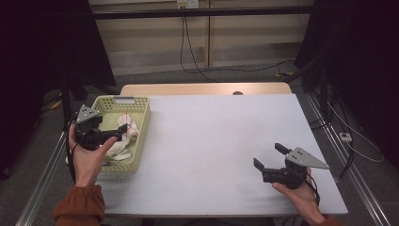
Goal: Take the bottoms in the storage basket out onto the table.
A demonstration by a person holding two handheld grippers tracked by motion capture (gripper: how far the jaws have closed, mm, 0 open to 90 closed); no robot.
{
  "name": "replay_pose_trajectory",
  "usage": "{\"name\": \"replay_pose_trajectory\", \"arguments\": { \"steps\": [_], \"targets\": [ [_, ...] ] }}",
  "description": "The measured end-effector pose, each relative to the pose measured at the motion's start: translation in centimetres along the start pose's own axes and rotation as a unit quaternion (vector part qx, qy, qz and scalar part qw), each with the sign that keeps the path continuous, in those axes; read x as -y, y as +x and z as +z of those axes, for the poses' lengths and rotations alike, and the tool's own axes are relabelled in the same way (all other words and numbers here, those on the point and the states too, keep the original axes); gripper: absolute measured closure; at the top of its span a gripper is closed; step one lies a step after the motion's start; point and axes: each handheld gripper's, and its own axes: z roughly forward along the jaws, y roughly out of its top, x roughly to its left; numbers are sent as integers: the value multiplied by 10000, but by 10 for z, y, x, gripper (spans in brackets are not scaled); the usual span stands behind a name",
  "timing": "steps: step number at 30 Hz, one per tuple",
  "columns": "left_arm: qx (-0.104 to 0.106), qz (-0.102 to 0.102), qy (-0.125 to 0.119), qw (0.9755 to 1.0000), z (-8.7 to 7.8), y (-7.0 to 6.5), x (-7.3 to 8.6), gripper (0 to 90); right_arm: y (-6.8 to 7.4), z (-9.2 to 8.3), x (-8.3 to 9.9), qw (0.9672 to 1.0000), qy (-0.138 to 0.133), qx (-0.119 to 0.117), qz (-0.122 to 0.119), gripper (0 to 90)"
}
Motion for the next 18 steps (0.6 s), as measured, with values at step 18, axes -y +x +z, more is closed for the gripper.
{"name": "replay_pose_trajectory", "arguments": {
  "steps": [18],
  "targets": [
    [-95, -227, 610, 9978, 46, 19, -2, 61, 0, -1, 0, 10000, 24, -2, -28, 36]
  ]
}}
